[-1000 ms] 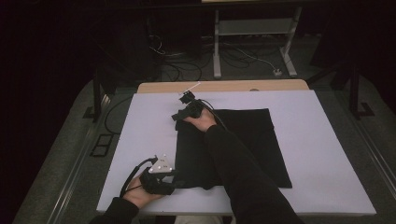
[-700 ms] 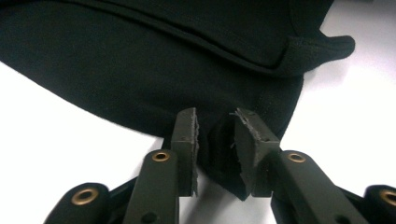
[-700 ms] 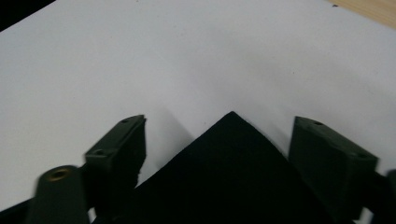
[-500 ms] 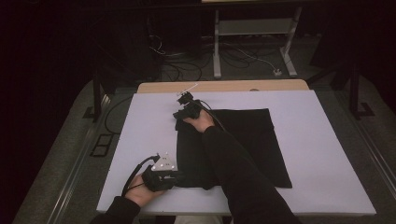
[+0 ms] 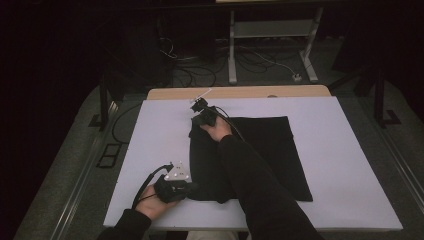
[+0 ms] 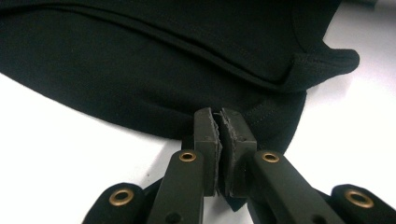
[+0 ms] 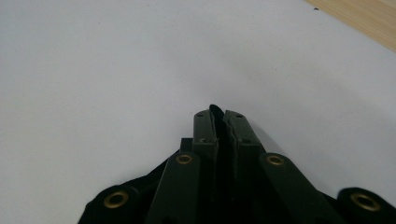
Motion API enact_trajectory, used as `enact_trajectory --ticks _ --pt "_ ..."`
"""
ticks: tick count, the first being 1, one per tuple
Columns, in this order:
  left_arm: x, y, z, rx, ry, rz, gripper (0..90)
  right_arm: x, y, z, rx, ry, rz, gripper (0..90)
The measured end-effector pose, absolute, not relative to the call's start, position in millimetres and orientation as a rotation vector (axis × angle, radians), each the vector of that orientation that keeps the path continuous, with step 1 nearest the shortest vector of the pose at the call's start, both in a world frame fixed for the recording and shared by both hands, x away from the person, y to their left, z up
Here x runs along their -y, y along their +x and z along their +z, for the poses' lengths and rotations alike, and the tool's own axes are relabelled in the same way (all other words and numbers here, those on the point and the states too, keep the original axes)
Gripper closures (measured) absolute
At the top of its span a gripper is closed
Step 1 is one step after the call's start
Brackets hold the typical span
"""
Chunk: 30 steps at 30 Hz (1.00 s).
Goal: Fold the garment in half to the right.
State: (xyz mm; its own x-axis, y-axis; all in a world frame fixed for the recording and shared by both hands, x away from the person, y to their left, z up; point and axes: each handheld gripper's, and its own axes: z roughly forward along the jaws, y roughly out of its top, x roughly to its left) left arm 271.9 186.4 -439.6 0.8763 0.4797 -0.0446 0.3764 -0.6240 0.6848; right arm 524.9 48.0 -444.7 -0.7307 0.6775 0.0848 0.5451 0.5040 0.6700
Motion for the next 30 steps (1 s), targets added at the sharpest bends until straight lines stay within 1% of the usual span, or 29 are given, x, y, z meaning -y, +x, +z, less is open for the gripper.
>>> enact_trajectory --ticks 10,19,30 --pt "-186.4 273.5 -434.6 -0.626 2.26 0.165 85.6 -37.5 522.9 -427.7 -2.549 1.054 1.102 83.0" --pt "-184.9 274.3 -425.5 -0.617 2.219 0.162 85.9 -19.4 519.0 -413.3 -2.551 1.076 1.18 83.3" --pt "-176.8 274.2 -413.3 -0.586 2.182 0.158 85.9 6.9 514.5 -387.4 -2.523 1.058 1.262 83.3"
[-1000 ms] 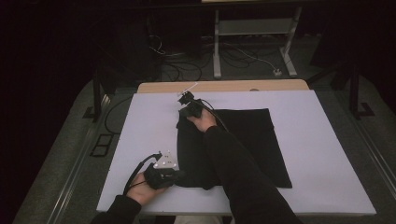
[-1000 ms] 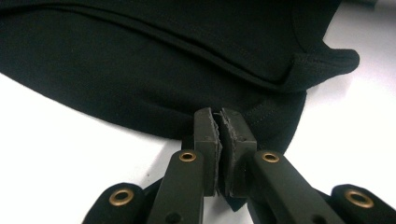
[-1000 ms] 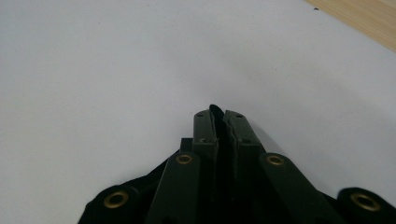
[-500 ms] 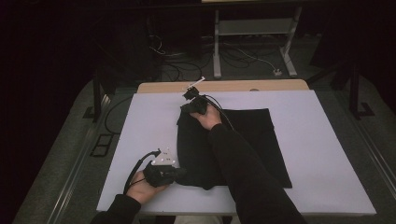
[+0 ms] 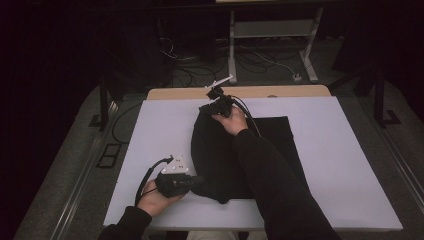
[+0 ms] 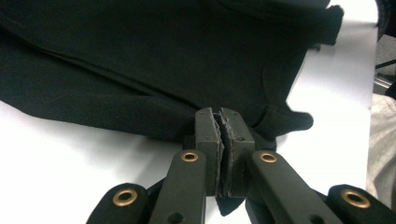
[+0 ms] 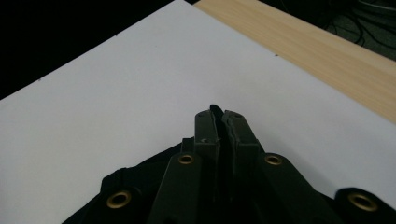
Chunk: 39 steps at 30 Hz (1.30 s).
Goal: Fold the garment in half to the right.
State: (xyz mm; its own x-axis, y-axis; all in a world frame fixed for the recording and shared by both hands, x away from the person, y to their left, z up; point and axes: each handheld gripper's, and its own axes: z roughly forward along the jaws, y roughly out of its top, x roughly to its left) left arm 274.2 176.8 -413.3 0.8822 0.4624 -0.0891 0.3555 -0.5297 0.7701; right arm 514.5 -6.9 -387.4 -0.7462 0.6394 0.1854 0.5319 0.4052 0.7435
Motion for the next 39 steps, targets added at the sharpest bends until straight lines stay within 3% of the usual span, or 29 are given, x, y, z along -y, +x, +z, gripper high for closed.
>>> enact_trajectory --ticks 14,39 --pt "-148.4 275.3 -395.5 -0.497 2.158 0.143 85.8 34.5 512.9 -366.3 -2.477 1.066 1.335 83.2" --pt "-114.2 287.2 -378.7 -0.415 2.147 0.127 85.7 75.5 511.1 -359.3 -2.448 1.09 1.334 82.9"
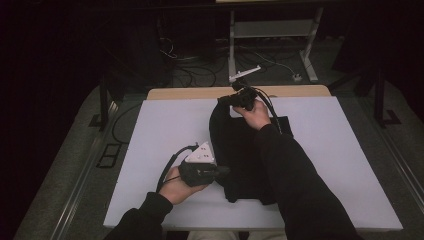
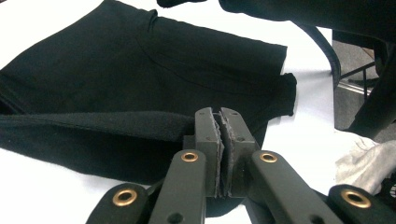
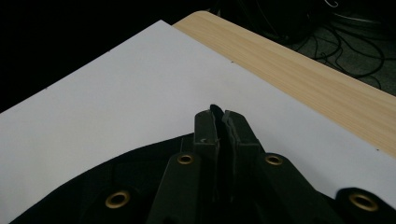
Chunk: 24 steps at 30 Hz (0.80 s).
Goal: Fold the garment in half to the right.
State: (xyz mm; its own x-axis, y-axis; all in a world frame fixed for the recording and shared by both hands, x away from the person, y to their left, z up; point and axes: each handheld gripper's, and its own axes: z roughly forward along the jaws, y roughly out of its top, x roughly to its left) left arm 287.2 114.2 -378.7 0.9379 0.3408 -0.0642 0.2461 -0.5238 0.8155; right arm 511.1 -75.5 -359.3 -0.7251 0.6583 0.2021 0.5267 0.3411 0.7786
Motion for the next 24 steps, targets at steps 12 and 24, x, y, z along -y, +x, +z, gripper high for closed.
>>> enact_trajectory --ticks 12,24 --pt "-98.8 291.7 -372.8 -0.388 2.139 0.118 85.7 88.1 511.0 -356.0 -2.426 1.112 1.339 82.9" --pt "-67.6 296.8 -369.2 -0.338 2.145 0.099 85.7 118.7 508.3 -354.7 -2.381 1.171 1.358 82.9"
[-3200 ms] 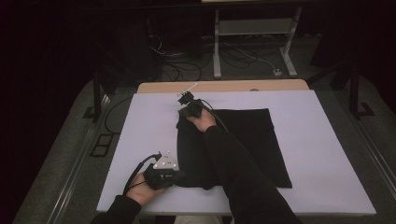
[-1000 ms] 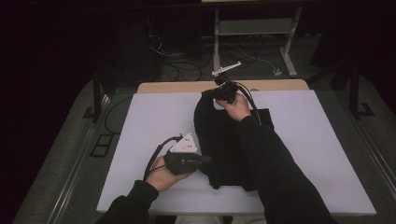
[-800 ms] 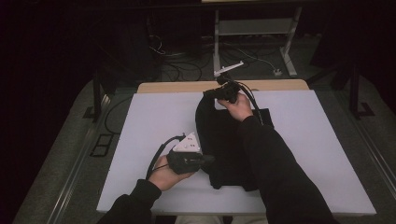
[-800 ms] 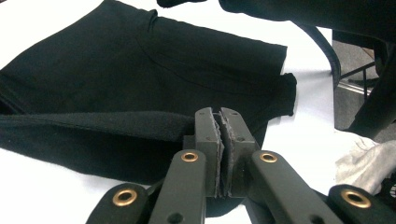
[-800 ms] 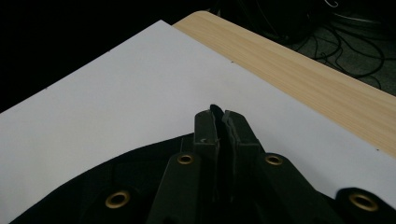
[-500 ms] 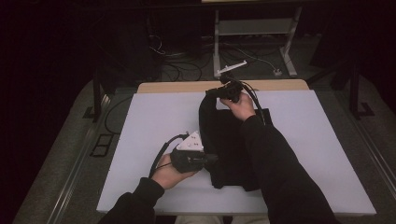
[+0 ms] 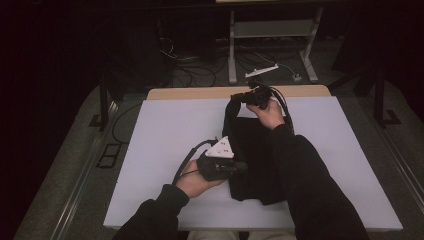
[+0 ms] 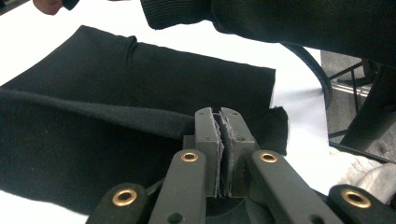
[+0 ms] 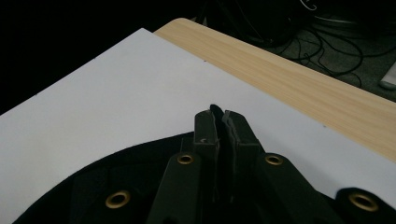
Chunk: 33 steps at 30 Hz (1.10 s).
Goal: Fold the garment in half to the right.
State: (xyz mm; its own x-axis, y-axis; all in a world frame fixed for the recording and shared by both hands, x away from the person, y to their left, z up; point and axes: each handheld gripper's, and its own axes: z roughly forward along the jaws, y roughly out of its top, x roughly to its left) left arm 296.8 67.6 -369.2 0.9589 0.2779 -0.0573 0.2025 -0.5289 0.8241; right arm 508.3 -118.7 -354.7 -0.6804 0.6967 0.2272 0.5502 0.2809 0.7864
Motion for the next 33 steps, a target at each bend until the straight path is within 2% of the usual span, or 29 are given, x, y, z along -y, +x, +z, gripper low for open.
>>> enact_trajectory --ticks 11,33 --pt "-40.2 298.1 -368.5 -0.291 2.16 0.076 85.6 150.0 505.1 -356.7 -2.34 1.216 1.375 82.9" --pt "-10.2 303.9 -373.7 -0.263 2.162 0.038 85.6 188.6 498.5 -364.2 -2.29 1.279 1.376 82.8"
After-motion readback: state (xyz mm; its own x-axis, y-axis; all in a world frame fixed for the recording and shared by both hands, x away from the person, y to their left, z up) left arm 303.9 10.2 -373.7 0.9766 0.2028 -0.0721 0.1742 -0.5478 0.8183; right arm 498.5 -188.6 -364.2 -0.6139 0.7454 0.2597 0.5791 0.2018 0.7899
